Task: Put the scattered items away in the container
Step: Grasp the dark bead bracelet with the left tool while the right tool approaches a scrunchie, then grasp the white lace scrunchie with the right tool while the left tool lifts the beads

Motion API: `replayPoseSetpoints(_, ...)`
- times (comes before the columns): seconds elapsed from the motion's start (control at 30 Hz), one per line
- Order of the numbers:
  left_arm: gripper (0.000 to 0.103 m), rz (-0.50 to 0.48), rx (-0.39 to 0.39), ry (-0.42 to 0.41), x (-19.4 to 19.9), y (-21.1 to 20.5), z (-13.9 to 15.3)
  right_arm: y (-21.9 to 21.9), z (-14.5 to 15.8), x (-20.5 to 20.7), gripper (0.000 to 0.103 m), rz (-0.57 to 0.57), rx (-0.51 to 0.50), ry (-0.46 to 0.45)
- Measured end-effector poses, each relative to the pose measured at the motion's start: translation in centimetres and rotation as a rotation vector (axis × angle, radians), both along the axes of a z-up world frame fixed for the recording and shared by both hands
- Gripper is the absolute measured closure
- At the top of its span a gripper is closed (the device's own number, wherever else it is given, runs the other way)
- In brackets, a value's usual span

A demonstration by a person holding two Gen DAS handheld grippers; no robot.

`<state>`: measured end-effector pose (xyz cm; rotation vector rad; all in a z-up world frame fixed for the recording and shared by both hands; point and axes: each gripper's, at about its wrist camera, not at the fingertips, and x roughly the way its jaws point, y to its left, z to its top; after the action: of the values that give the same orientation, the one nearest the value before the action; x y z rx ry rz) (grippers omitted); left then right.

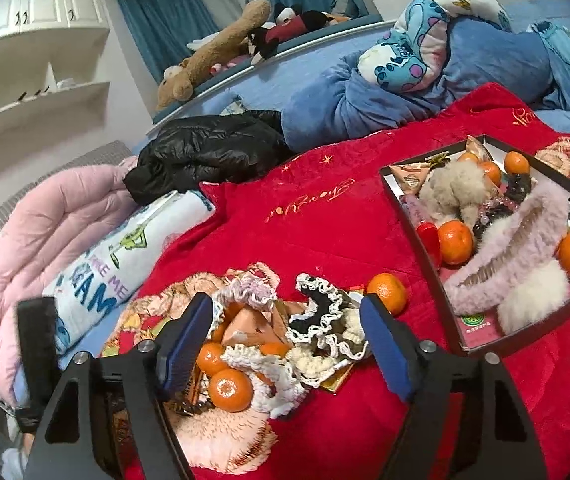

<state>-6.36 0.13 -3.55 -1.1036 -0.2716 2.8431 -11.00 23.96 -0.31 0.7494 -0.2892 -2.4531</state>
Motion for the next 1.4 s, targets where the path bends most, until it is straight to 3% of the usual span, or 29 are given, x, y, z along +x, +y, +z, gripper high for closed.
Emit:
replayPoseSetpoints(0.2, 0.092, 0.014, -0.004, 0.068, 1.4, 0.1, 1.4, -1.3, -0.3, 0.6, 0.027, 0.058, 0.052, 0.015)
replayPoseSetpoints(0.5, 0.092, 0.088, 0.050, 0.139, 3.5, -2.4, 2.9, -3.8, -2.9, -0.1, 0.030, 0.139, 0.132, -0.081)
replayPoseSetpoints(0.6, 0.092, 0.103, 0.023, 0.150, 3.6, -2.4, 3.0, -4.1, -3.5, -0.3, 0.036, 0.141, 0.135, -0.114)
replayPoseSetpoints(0.7, 0.092, 0.106, 0.012, 0.160, 3.8, -2.3, 3.1, -4.2, -4.3, -0.7, 0.051, 0.105, 0.148, -0.151)
replayPoseSetpoints(0.77, 0.092, 0.103, 0.032, 0.168, 3.9, -2.6, 3.2, -4.4, -4.8, -0.9, 0.067, 0.090, 0.164, -0.177)
replayPoseSetpoints(0.83, 0.092, 0.104, 0.049, 0.174, 4.0, -2.8, 3.3, -4.7, -5.0, -0.9, 0.077, 0.092, 0.174, -0.184)
replayPoseSetpoints(1.03, 0.092, 0.099, 0.059, 0.169, 4.1, -2.7, 3.4, -4.5, -4.7, -0.8, 0.081, 0.073, 0.153, -0.183)
replayPoseSetpoints(1.1, 0.092, 0.106, 0.061, 0.175, 4.3, -2.6, 3.6, -4.1, -4.3, -0.8, 0.091, 0.065, 0.129, -0.175)
replayPoseSetpoints(1.4, 0.092, 0.115, 0.046, 0.174, 5.0, -1.8, 4.2, -2.5, -3.2, -0.7, 0.090, 0.049, 0.034, -0.178)
